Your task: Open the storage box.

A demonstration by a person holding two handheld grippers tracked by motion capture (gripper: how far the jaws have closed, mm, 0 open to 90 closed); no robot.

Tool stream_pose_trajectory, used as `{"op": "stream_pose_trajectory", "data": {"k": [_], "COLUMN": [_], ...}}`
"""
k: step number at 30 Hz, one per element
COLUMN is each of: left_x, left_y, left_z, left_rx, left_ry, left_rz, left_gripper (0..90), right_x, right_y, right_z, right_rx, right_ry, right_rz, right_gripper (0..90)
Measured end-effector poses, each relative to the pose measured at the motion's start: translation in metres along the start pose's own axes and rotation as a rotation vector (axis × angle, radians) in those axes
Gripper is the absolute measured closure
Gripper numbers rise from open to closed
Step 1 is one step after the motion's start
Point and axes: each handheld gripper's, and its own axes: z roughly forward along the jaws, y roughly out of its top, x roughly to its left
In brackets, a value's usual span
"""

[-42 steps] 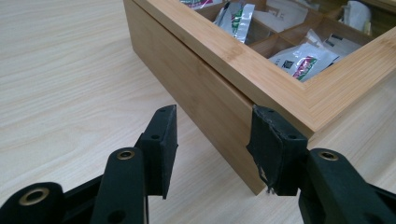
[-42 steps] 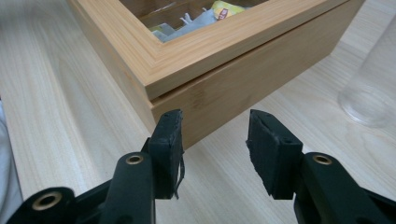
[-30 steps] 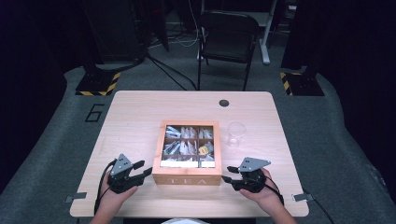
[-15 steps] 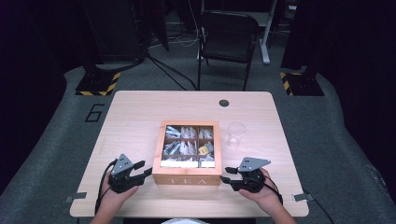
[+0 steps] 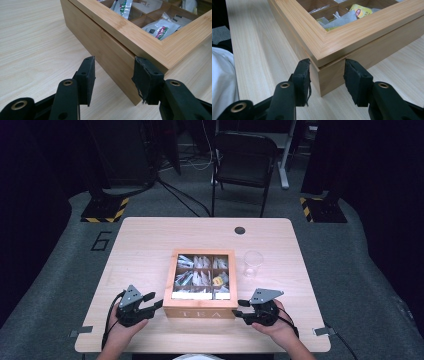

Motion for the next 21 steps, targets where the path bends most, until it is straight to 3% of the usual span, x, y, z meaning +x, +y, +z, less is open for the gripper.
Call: {"op": "stream_pose_trajectory", "data": {"k": [4, 7, 13, 21], "left_x": [-0.0001, -0.0004, 0.0004, 0.0008], "left_y": [-0.0002, -0.0002, 0.0004, 0.0013], "left_z": [0.0006, 0.0004, -0.0006, -0.0028], "left_rx": [-0.006, -0.004, 0.005, -0.006], "left_ry": [0.004, 0.002, -0.008, -0.013], "left_rz": [0.000, -0.002, -0.001, 0.003], "left_gripper": [52.1, 52.3, 52.5, 52.5], "right_x": [-0.0021, -0.0008, 0.0001, -0.0008], "right_y": [0.0001, 0.0021, 0.0033, 0.0055], "right_z": [-0.0012, -0.0013, -0.0018, -0.0037], "right_rx": [-0.026, -0.027, -0.027, -0.048], "right_ry": [0.009, 0.001, -0.001, 0.017], "right_rz": [0.016, -0.012, -0.013, 0.012], "right_gripper": [58.3, 57.9, 57.9, 59.0]}}
